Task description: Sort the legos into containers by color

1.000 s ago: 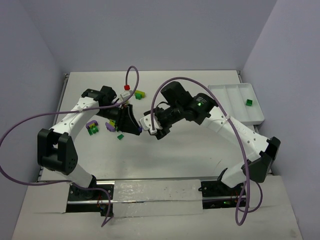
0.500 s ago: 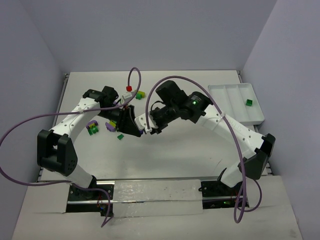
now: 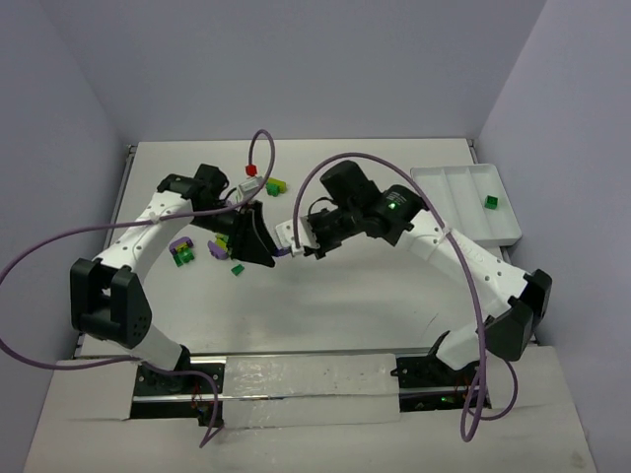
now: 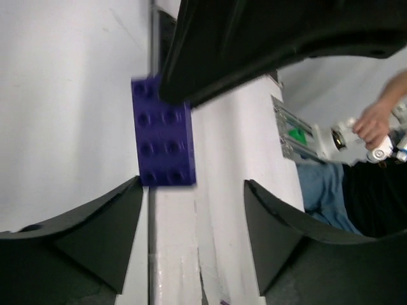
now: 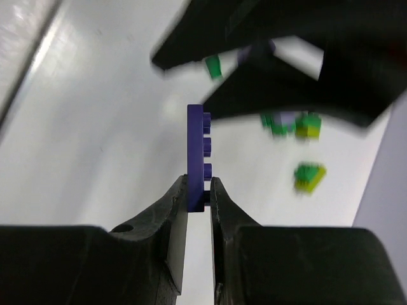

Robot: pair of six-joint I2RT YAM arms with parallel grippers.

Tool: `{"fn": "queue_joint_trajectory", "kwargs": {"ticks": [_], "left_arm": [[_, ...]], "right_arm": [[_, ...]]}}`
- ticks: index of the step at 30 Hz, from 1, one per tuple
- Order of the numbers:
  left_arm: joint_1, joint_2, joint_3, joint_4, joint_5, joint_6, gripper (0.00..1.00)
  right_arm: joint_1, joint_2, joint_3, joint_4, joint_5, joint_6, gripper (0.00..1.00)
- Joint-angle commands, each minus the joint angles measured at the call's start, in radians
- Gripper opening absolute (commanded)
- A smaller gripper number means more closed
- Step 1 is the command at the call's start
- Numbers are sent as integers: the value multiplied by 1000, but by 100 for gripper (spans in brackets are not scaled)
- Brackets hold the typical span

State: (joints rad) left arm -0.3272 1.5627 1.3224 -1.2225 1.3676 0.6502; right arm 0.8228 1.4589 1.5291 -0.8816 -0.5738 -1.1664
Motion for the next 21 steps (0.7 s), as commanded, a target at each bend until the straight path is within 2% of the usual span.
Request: {"fn": "queue_joint_trajectory", "kwargs": {"ticks": [1, 2, 4, 5, 9, 10, 14, 18, 21], "left_arm": [[115, -148, 27, 321, -104, -301, 77], [128, -186, 11, 427, -169, -387, 78], [129, -245, -29, 636, -420, -495, 96], [123, -283, -55, 712, -552, -531, 99], [118, -269, -31, 760, -825, -643, 99], [117, -258, -14, 756, -900, -681, 99], [110, -253, -27, 817, -1078, -717, 99], [109, -218, 10, 792, -1170, -719, 99], [110, -188, 32, 763, -1180, -706, 99]], "right_arm": [[-179, -124, -62, 13, 112, 64, 0], [-225, -144, -78, 13, 122, 66, 0], [-318, -188, -114, 16, 146, 71, 0], [-404, -198, -129, 23, 158, 77, 0], [-766, -165, -151, 96, 217, 147, 0], [-829, -116, -143, 112, 225, 169, 0], [-1069, 71, -40, 133, 302, 294, 0], [-1146, 253, 77, 168, 367, 408, 0], [-1172, 357, 182, 177, 389, 488, 0]]}}
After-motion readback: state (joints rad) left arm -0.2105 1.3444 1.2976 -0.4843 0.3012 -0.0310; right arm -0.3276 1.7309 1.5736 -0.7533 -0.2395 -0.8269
